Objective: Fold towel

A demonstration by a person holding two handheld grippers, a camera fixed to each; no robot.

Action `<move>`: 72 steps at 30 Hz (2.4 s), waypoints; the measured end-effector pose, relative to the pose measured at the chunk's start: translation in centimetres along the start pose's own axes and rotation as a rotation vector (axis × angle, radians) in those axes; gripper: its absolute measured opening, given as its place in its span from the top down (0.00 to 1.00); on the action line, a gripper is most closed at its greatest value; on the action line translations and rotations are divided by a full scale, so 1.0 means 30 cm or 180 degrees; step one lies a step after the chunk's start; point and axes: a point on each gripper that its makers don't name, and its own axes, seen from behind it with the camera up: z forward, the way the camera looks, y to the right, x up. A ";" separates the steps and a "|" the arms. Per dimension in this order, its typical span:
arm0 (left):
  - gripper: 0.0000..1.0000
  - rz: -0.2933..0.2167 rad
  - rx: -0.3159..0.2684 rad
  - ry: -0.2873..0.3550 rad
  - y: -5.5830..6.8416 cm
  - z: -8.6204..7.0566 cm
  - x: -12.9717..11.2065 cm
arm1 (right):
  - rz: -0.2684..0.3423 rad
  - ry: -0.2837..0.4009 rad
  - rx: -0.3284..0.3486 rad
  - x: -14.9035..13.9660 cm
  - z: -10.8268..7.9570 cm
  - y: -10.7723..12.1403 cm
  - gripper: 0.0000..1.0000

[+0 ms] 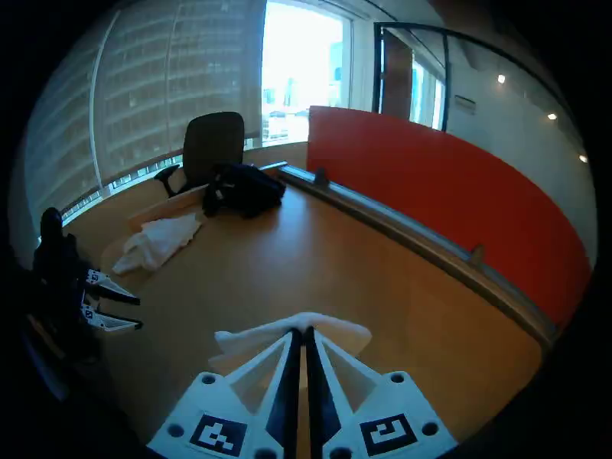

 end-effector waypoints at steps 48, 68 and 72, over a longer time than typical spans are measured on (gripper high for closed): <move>0.33 0.0135 0.0021 -0.0085 0.038 0.057 0.045 | 0.0463 -0.0280 -0.0914 -0.324 -0.464 0.623 0.96; 0.33 0.0186 -0.0004 -0.0086 0.054 0.058 0.064 | 0.0626 -0.0401 -0.1325 -0.431 -0.662 0.833 0.96; 0.33 0.0196 -0.0011 -0.0085 0.061 0.056 0.065 | 0.0664 -0.0423 -0.1367 -0.455 -0.682 0.848 0.95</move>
